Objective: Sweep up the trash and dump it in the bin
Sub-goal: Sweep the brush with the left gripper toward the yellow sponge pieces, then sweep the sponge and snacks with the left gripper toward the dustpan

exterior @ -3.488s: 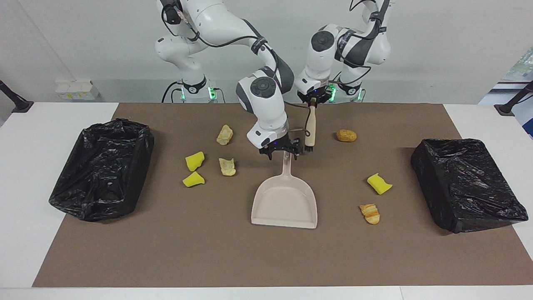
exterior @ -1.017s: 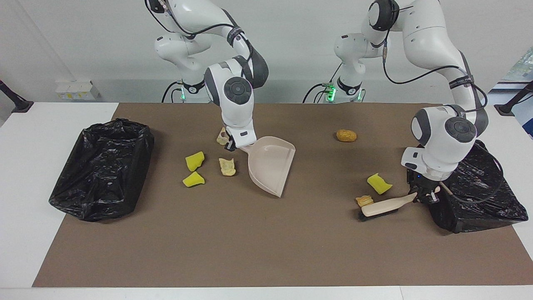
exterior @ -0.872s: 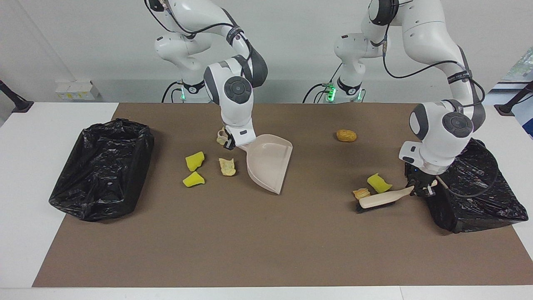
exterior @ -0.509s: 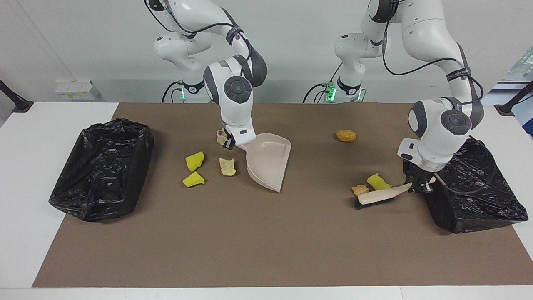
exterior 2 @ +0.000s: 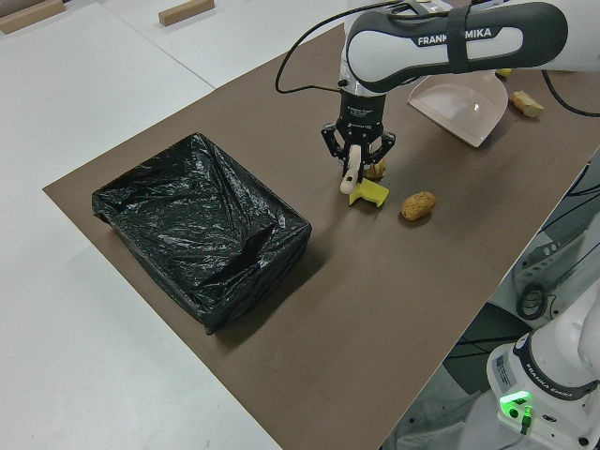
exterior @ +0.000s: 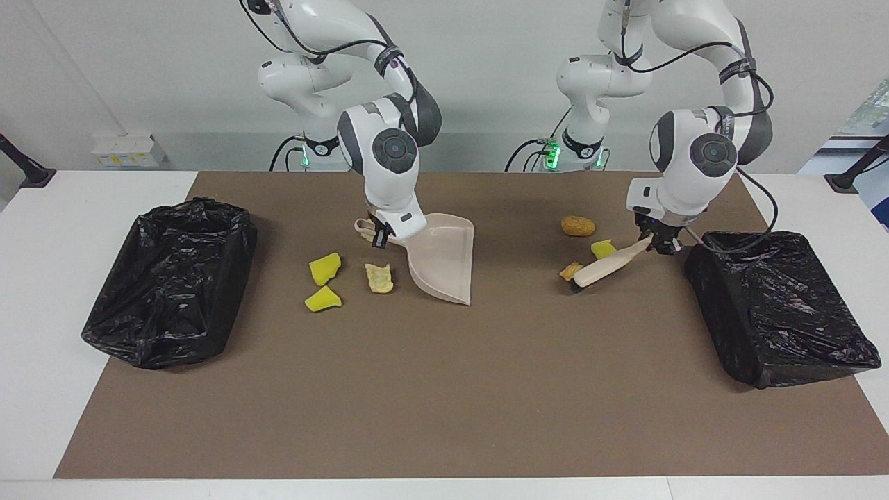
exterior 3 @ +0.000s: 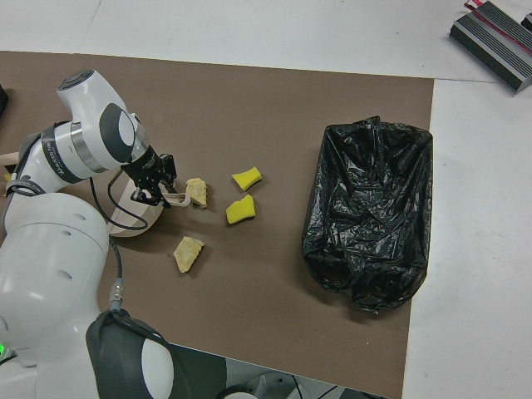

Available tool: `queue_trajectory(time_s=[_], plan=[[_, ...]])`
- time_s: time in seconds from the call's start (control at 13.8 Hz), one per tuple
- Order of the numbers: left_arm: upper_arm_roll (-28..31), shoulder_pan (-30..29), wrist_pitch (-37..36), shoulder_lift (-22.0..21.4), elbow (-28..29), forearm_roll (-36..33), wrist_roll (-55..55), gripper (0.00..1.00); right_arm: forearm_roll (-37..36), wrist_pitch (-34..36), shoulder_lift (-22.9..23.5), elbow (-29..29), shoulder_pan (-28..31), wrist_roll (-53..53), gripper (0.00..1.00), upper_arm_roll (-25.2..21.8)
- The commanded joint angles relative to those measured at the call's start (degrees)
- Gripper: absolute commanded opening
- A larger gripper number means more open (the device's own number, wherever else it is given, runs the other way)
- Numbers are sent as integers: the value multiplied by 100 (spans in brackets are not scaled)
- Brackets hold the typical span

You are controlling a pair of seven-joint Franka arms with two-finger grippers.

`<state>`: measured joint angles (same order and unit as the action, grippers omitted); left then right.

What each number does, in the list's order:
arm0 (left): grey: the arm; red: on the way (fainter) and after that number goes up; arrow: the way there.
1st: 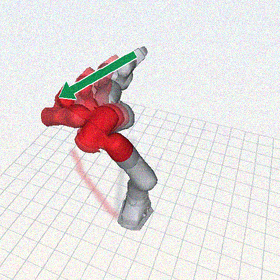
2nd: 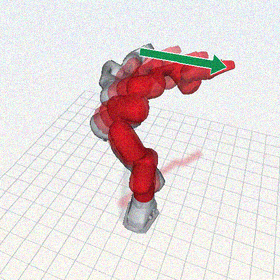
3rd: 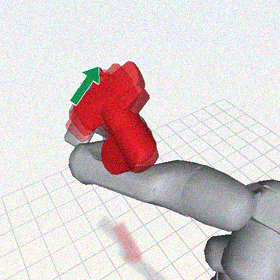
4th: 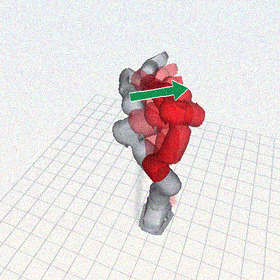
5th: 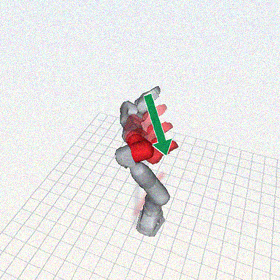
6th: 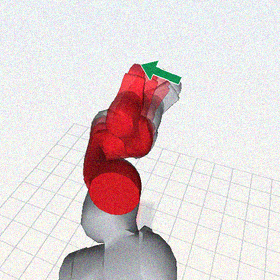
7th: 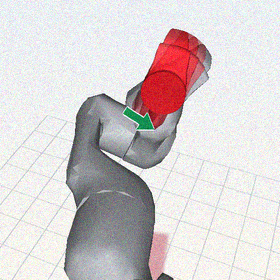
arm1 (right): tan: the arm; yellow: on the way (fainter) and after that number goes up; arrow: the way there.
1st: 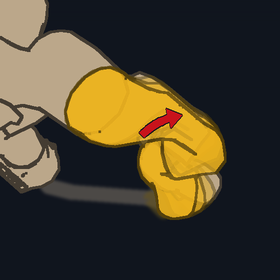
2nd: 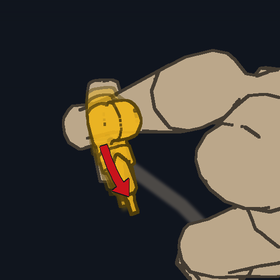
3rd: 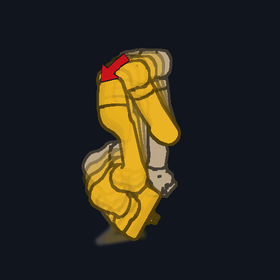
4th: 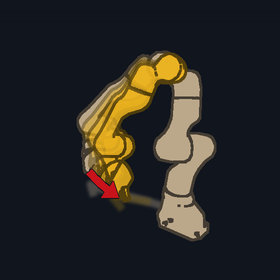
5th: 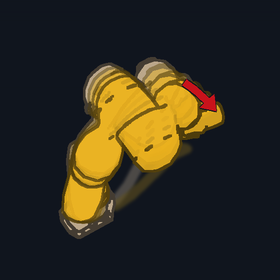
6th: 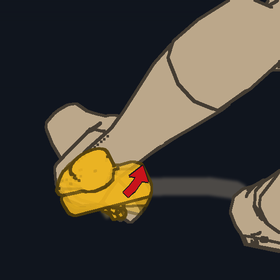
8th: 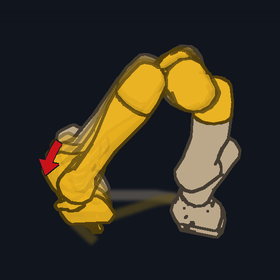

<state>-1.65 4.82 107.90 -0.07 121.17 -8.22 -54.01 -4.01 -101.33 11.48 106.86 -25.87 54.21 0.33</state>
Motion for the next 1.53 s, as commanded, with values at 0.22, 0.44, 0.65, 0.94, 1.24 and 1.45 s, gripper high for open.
queue_trajectory(time_s=[0.22, 0.44, 0.65, 0.94, 1.24, 1.45], plan=[[34, 292, -909, -1108, 179, -83, 690, 0, -364, -818, -374, 705, 126, 1099, 0, 29], [16, 327, -1141, -1563, 738, -83, 559, 0, -399, -818, -383, 722, 170, 1162, 0, 29], [16, 449, -780, -2311, 1767, -48, -82, 0, -426, -818, -392, 766, 179, 1162, 0, 29], [25, 608, -753, -2726, 2367, 74, -530, 0, -426, -827, -436, 828, 179, 1153, 0, 29], [42, 565, -184, -2841, 2964, 119, -549, 0, -417, -827, -436, 828, 188, 1153, 0, 29], [42, 520, 256, -2604, 2984, 119, -549, 0, -417, -827, -436, 854, 188, 1153, 0, 29]])
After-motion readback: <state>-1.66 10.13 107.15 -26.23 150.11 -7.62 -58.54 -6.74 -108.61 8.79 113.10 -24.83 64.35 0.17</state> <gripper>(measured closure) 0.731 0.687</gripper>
